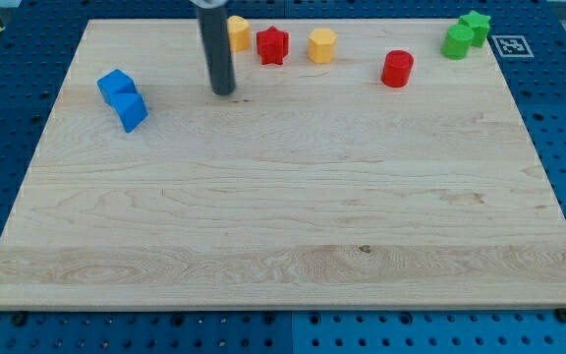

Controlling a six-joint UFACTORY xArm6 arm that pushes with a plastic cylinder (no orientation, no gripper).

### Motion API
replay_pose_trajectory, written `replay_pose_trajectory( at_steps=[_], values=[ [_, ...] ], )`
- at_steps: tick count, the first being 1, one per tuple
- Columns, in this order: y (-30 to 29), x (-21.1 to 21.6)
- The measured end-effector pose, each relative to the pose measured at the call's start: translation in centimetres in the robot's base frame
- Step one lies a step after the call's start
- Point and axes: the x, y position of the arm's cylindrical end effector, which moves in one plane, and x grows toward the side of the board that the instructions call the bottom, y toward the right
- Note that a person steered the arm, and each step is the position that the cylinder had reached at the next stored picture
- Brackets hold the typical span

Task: Push the hexagon to the center right side of the board

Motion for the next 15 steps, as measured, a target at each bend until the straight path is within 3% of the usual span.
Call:
replay_pose_trajectory(
  at_steps=[2,3,4,6,7,9,15],
  values=[
    [0.1,1.1],
    [0.0,-0.8],
    [-1.1,-5.3],
    [-7.8,-7.7],
    [-8.9,-12.0],
    [-4.5,-15.0],
    [16.3,-10.1]
  ],
)
